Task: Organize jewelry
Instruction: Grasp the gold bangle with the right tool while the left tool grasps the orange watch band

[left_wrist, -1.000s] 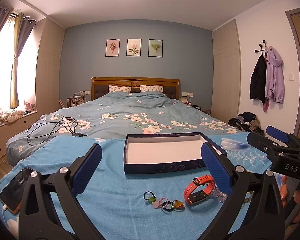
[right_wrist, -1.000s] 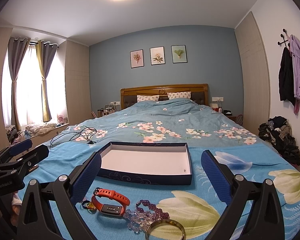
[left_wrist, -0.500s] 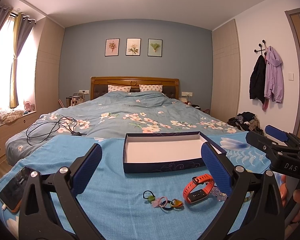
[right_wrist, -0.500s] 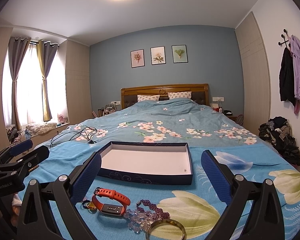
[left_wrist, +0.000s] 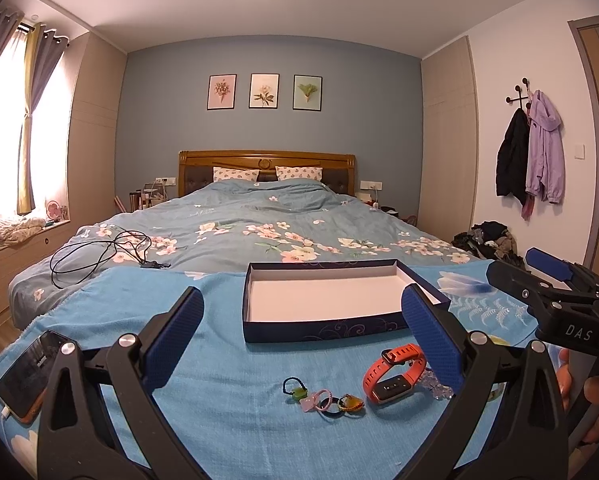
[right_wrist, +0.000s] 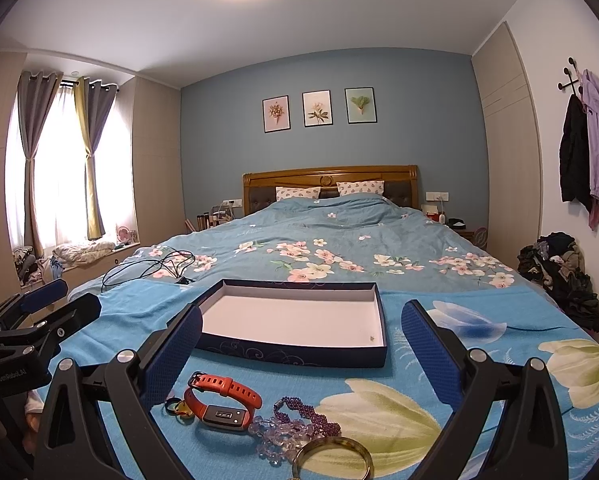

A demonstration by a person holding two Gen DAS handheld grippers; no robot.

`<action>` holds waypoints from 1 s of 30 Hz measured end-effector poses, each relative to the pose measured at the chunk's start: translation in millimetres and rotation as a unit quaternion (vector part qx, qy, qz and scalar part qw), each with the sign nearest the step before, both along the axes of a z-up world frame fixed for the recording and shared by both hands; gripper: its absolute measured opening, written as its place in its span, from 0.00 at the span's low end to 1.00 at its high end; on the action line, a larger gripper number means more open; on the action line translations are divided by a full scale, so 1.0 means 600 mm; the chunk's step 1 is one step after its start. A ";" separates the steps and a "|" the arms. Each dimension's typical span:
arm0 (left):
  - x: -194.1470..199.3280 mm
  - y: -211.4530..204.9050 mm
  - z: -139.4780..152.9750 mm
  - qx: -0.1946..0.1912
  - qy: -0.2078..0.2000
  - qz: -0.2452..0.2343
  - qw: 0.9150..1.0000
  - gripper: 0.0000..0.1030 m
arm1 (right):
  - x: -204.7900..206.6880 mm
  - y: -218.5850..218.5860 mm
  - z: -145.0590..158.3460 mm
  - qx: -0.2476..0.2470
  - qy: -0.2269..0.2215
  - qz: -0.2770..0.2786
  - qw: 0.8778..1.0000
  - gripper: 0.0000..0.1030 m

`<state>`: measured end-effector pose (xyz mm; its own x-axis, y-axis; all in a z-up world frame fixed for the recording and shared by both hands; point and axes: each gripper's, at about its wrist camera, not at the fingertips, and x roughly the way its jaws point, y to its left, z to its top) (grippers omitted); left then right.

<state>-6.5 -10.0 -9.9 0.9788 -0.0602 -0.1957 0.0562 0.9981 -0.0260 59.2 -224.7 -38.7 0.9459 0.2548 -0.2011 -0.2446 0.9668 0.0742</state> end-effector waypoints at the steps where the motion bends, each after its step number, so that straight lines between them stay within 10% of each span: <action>1: 0.000 0.000 0.000 0.000 0.000 0.000 1.000 0.94 | 0.000 0.000 0.000 0.000 0.001 0.000 1.000 0.93; 14: 0.024 -0.003 -0.012 0.004 0.035 -0.033 0.999 0.94 | 0.006 -0.010 -0.004 0.000 0.023 0.009 1.000 0.93; 22: 0.094 -0.020 -0.047 0.007 0.130 -0.102 0.986 0.94 | 0.032 -0.056 -0.039 -0.019 0.122 0.018 0.992 0.93; 30: 0.160 -0.041 -0.091 0.013 0.191 -0.144 0.971 0.82 | 0.057 -0.082 -0.104 -0.041 0.245 0.054 0.967 0.55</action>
